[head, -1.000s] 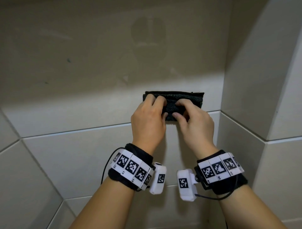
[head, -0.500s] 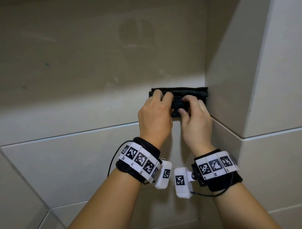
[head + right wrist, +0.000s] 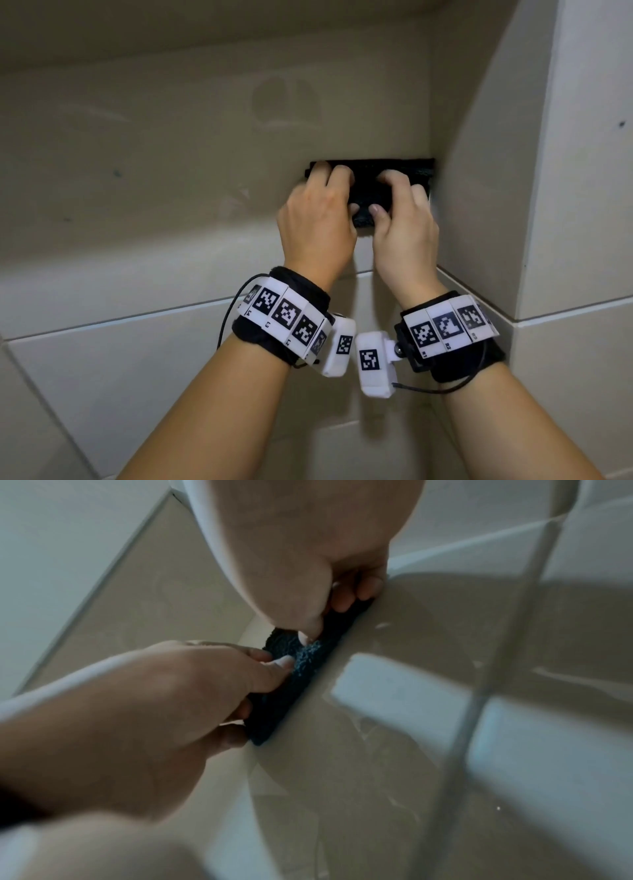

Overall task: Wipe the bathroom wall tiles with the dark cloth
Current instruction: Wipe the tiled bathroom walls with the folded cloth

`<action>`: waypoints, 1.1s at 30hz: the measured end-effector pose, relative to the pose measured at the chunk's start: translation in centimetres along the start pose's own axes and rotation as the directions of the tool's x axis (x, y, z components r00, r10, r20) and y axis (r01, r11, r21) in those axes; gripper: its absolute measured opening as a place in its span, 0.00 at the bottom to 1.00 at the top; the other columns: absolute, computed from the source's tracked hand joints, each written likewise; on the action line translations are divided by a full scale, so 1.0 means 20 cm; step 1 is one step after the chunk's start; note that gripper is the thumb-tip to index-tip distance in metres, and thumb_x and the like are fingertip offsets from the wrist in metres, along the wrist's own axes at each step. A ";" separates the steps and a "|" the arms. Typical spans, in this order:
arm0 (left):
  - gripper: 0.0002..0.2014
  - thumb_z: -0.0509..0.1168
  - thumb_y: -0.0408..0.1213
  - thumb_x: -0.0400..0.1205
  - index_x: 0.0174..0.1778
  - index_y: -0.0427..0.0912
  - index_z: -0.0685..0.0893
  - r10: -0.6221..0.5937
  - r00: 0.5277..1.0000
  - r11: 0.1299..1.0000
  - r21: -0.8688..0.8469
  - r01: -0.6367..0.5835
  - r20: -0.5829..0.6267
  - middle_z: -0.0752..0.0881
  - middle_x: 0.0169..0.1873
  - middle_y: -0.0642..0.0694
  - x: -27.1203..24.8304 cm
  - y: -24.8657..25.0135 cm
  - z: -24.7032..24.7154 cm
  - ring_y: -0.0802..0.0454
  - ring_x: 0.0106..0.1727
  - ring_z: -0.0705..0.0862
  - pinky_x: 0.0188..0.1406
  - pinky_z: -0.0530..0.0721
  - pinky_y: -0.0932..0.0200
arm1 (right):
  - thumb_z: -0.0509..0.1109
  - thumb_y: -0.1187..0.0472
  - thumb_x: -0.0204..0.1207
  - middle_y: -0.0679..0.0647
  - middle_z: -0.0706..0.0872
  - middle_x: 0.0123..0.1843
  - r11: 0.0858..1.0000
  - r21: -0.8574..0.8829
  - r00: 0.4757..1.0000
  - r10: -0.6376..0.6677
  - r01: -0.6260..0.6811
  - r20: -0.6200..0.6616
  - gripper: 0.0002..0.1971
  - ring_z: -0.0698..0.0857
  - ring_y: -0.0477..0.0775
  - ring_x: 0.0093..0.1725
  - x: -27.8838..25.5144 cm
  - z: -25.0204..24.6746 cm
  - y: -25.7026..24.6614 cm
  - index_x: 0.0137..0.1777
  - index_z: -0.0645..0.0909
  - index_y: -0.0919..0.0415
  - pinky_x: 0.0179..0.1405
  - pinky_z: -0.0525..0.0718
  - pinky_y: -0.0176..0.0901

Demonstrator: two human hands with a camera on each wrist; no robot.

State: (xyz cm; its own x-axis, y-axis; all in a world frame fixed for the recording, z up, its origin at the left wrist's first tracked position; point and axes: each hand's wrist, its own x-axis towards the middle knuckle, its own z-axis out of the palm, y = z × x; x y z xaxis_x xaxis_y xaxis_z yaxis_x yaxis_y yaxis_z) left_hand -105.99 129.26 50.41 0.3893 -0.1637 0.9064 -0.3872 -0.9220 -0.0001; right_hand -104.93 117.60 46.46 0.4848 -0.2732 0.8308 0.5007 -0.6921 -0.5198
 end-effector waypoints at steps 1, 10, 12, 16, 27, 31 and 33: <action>0.15 0.77 0.37 0.73 0.53 0.43 0.82 0.005 1.000 1.000 0.001 -0.005 -0.005 0.83 0.50 0.43 0.03 0.00 -0.02 0.37 0.43 0.83 0.30 0.81 0.46 | 0.65 0.64 0.81 0.60 0.78 0.54 1.000 -0.006 1.000 -0.005 0.005 -0.005 0.20 0.79 0.63 0.50 0.03 0.00 -0.02 0.72 0.74 0.54 0.46 0.78 0.54; 0.15 0.71 0.38 0.77 0.60 0.44 0.82 0.039 0.996 0.997 0.064 -0.033 -0.084 0.81 0.60 0.45 0.34 -0.03 -0.15 0.38 0.53 0.83 0.38 0.74 0.51 | 0.63 0.67 0.78 0.67 0.76 0.66 0.996 -0.047 0.997 -0.075 0.075 -0.003 0.27 0.80 0.74 0.57 0.34 -0.09 -0.21 0.78 0.72 0.52 0.57 0.78 0.57; 0.15 0.71 0.37 0.76 0.58 0.42 0.82 0.064 0.991 0.997 0.058 -0.057 -0.117 0.81 0.59 0.44 0.40 -0.04 -0.18 0.38 0.54 0.83 0.37 0.73 0.51 | 0.63 0.66 0.78 0.67 0.74 0.68 0.993 -0.059 0.995 -0.101 0.102 0.019 0.29 0.81 0.75 0.56 0.38 -0.09 -0.23 0.80 0.71 0.50 0.58 0.80 0.59; 0.13 0.72 0.36 0.73 0.53 0.40 0.84 0.132 0.980 0.988 0.103 -0.117 -0.150 0.82 0.56 0.40 0.41 -0.06 -0.17 0.36 0.54 0.81 0.39 0.78 0.47 | 0.64 0.62 0.76 0.62 0.72 0.66 0.949 -0.286 0.991 -0.124 0.133 0.050 0.34 0.76 0.70 0.60 0.36 -0.13 -0.23 0.82 0.65 0.40 0.61 0.79 0.58; 0.23 0.74 0.39 0.69 0.62 0.47 0.84 0.169 0.982 0.941 0.311 -0.134 -0.089 0.81 0.61 0.42 0.31 -0.07 -0.19 0.37 0.62 0.77 0.54 0.75 0.41 | 0.62 0.63 0.74 0.58 0.66 0.79 0.923 -0.358 0.988 -0.111 0.144 0.111 0.34 0.65 0.67 0.73 0.38 -0.19 -0.28 0.81 0.68 0.42 0.71 0.72 0.56; 0.24 0.74 0.37 0.67 0.62 0.48 0.85 0.183 0.977 0.929 0.344 -0.137 -0.107 0.82 0.60 0.42 0.34 -0.10 -0.22 0.38 0.59 0.79 0.49 0.75 0.45 | 0.61 0.63 0.76 0.58 0.65 0.78 0.924 -0.344 0.982 -0.120 0.165 0.147 0.33 0.65 0.67 0.74 0.39 -0.20 -0.31 0.82 0.66 0.41 0.72 0.72 0.55; 0.24 0.73 0.36 0.67 0.62 0.48 0.84 0.177 0.978 0.928 0.351 -0.128 -0.112 0.82 0.60 0.43 0.34 -0.12 -0.24 0.38 0.58 0.79 0.47 0.75 0.45 | 0.61 0.63 0.76 0.59 0.65 0.77 0.931 -0.322 0.978 -0.121 0.171 0.168 0.33 0.64 0.67 0.73 0.41 -0.21 -0.34 0.82 0.66 0.40 0.71 0.73 0.55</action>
State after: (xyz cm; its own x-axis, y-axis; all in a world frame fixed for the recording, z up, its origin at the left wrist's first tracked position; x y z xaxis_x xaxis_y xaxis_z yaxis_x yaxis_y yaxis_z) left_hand -106.32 131.99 58.62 0.2187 -0.2838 0.9336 -0.1159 -0.9576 -0.2639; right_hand -107.37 117.21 57.55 0.5340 -0.0709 0.8425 0.3186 -0.9061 -0.2782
